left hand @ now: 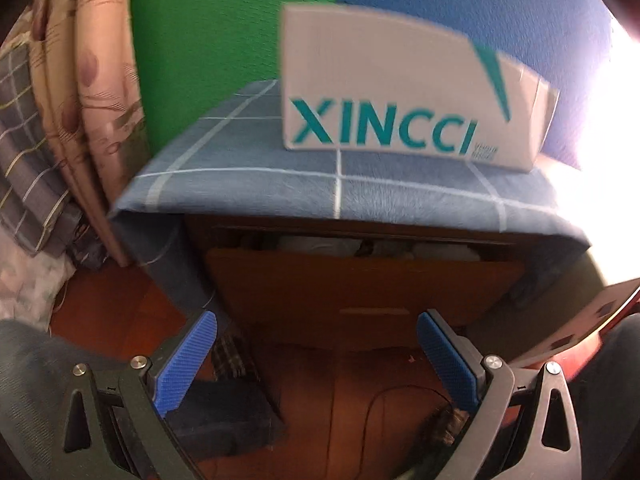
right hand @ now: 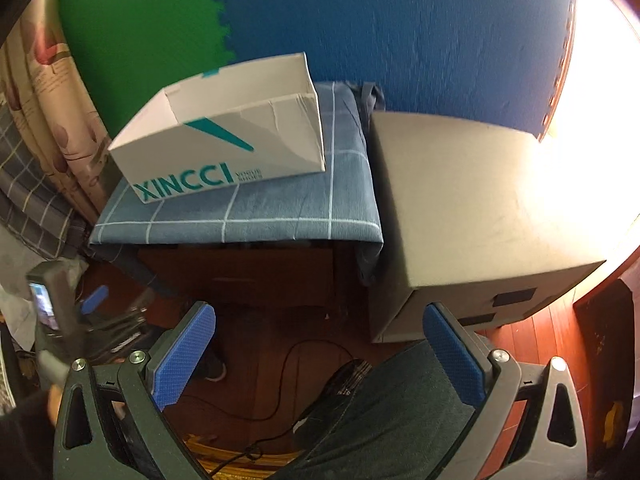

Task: Take underwear out of drawer
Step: 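Lower the left gripper toward the open drawer below the cloth-covered top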

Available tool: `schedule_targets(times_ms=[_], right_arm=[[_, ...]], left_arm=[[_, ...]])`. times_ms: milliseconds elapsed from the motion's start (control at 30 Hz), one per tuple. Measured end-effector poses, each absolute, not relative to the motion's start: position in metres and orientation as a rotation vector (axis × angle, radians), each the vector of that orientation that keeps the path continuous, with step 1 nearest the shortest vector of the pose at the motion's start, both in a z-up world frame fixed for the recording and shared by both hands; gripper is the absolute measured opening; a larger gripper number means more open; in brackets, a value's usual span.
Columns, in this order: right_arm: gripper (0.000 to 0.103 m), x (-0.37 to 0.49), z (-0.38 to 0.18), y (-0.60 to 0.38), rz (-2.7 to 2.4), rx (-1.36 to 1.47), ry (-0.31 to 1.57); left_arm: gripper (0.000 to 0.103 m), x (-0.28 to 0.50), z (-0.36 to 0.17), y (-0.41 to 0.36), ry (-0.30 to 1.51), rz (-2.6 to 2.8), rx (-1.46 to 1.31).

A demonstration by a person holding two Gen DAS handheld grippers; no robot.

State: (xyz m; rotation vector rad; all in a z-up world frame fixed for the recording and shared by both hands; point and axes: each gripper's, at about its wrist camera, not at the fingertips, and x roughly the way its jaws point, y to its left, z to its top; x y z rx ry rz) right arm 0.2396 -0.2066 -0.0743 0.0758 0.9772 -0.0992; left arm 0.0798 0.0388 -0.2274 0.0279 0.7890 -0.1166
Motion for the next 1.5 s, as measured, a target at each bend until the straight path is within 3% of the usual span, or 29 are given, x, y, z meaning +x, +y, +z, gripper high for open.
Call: schedule_targets(times_ms=[200, 700, 1033, 1500], right_arm=[[0.103, 0.253, -0.098, -0.197, -0.093, 0.037, 1.036], [0.103, 0.27, -0.131, -0.188, -0.075, -0.025, 1.14], [0.103, 0.276, -0.15, -0.184, -0.038, 0.01, 1.174], [0.103, 0.252, -0.124, -0.203, -0.053, 0.074, 1.08]], left_arm=[[0.103, 0.114, -0.247, 0.022, 0.589, -0.078, 0.003], [0.103, 0.159, -0.309, -0.006, 0.523, -0.152, 0.064], [0.103, 0.188, -0.296, -0.009, 0.803, -0.146, 0.076], [0.103, 0.164, -0.284, -0.004, 1.096, -0.133, 0.111]])
